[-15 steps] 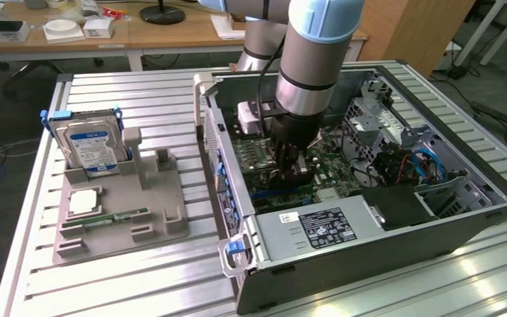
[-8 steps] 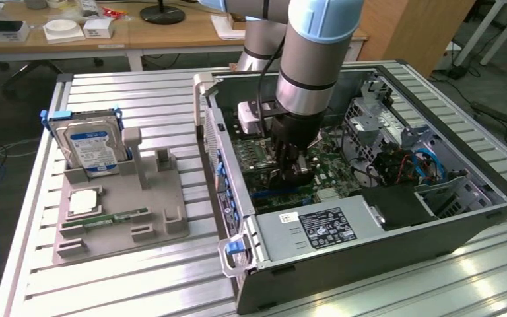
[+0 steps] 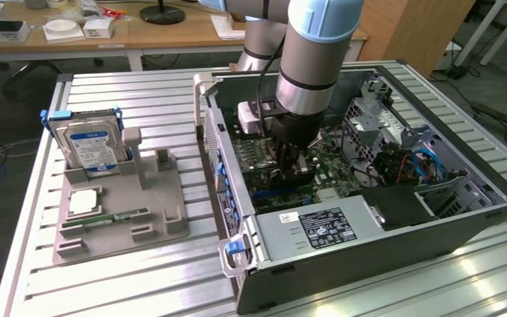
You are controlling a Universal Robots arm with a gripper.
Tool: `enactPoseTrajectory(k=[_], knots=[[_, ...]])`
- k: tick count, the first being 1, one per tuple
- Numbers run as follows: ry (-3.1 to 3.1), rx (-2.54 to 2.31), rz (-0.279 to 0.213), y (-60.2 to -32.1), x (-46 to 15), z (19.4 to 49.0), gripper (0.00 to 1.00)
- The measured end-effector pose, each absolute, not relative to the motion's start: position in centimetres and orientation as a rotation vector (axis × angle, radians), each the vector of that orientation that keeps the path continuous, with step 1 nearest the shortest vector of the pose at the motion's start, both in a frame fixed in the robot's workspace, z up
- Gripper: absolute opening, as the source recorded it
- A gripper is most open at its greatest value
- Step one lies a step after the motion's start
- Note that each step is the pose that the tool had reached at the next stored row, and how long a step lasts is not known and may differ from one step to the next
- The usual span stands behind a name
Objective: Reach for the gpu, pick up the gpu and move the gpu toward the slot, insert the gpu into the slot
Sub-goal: 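Insert the gpu into the slot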
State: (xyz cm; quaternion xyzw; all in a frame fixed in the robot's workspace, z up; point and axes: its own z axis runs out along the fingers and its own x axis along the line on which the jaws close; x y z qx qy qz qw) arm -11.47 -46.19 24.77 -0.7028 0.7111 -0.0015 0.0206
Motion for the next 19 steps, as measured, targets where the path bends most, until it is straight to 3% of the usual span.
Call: enactPoseTrajectory(k=[19], knots=[[2.202,-2.177,-0.010,-46.19,-11.85,24.86,0.26]])
